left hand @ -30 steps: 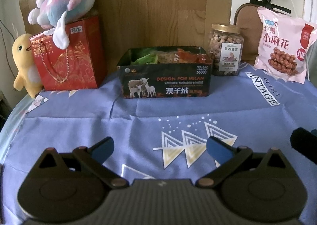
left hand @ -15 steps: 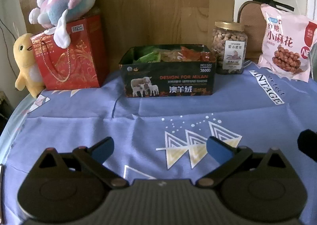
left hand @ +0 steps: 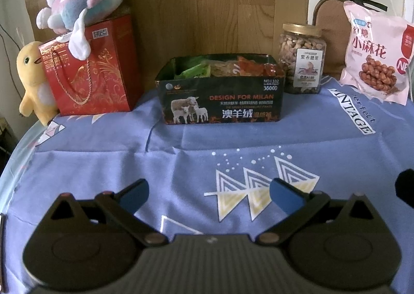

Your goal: Organize snacks

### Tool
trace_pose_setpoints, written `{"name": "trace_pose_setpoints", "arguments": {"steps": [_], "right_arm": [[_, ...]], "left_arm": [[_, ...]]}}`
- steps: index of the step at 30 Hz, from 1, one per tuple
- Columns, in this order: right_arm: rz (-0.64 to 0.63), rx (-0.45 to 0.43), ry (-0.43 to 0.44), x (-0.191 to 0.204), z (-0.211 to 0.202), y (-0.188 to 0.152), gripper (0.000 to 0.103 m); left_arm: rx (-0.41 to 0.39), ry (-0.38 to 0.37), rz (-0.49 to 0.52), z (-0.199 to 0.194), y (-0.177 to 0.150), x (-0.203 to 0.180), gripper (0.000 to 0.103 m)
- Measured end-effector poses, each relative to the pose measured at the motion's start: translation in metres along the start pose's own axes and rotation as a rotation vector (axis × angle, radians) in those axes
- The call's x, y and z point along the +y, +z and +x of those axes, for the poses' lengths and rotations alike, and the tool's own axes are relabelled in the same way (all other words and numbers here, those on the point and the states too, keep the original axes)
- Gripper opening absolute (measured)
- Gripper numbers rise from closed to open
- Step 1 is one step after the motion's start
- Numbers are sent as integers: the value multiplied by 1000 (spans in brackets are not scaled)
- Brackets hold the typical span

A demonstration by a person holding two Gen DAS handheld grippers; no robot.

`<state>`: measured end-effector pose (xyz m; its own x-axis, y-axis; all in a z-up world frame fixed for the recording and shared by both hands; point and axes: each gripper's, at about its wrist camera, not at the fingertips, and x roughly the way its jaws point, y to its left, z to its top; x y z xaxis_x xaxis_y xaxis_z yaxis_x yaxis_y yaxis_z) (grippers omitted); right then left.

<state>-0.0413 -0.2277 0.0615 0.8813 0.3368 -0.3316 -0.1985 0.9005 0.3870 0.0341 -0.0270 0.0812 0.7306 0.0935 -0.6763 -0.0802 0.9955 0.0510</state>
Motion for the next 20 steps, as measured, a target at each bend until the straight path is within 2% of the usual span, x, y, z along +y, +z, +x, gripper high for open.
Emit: {"name": "trace_pose_setpoints", "arguments": {"steps": [11,20], "right_arm": [[7,9,1,-3,3,0,103],[11,15,1,-5,6,0,103]], "left_arm": [[13,-1,-7,7,2,0,103],[-17,-28,-1,6,1,0,103]]}}
